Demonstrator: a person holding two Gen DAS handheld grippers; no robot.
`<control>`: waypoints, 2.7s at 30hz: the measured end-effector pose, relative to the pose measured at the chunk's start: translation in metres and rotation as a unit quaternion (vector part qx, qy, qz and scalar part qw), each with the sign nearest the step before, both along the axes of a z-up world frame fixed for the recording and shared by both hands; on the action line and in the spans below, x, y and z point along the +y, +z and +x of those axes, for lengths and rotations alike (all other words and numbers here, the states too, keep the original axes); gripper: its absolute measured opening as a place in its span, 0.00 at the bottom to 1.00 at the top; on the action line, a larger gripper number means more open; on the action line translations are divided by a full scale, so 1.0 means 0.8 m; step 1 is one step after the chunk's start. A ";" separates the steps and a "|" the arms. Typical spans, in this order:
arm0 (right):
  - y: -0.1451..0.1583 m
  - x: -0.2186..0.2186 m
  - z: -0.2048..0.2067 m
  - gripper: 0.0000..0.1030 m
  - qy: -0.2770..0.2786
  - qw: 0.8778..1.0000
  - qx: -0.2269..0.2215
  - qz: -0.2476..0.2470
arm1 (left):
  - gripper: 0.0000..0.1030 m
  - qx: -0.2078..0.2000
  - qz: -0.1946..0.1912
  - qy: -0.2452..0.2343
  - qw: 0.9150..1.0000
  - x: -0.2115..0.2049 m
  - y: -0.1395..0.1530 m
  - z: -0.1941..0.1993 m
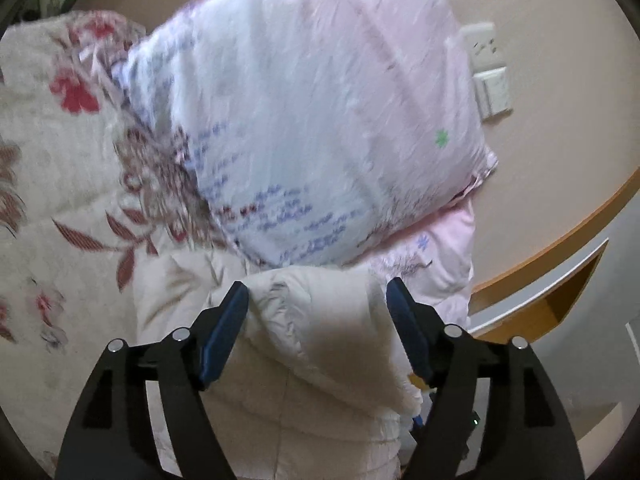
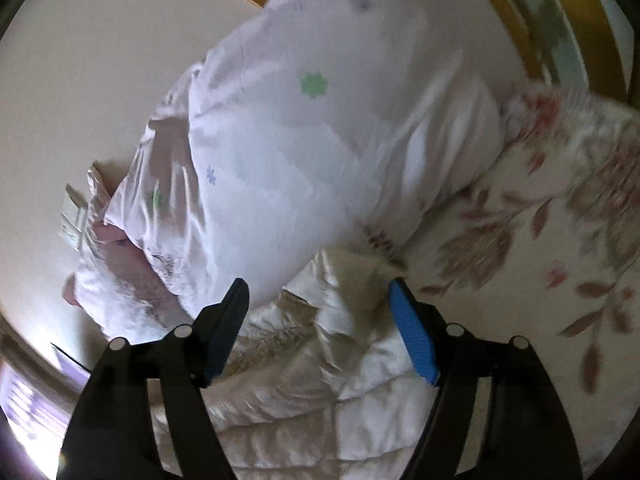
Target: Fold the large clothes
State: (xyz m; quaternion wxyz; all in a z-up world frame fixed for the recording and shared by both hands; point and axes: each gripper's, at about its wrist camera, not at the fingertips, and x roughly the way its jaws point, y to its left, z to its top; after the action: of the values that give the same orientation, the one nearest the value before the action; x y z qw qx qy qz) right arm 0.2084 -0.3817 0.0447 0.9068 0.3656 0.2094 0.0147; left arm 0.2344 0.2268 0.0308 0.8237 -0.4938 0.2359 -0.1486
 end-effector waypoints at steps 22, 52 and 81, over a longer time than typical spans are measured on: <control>-0.068 0.077 0.057 0.52 0.003 0.953 0.187 -0.237 | 0.69 0.088 0.295 -0.023 0.951 -0.108 -0.031 0.030; -0.047 0.029 -0.060 0.73 0.005 0.983 0.149 -0.107 | 0.79 0.105 0.260 -0.023 0.960 -0.078 -0.036 -0.022; -0.133 0.029 -0.167 0.71 0.038 0.973 0.168 0.156 | 0.79 0.163 0.111 -0.047 0.979 -0.103 -0.086 -0.168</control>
State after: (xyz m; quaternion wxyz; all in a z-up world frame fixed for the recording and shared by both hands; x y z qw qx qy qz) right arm 0.0748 -0.3582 -0.0618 0.7893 0.4914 0.3676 0.0196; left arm 0.1002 0.1444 -0.0379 0.8159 -0.4056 0.4046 -0.0776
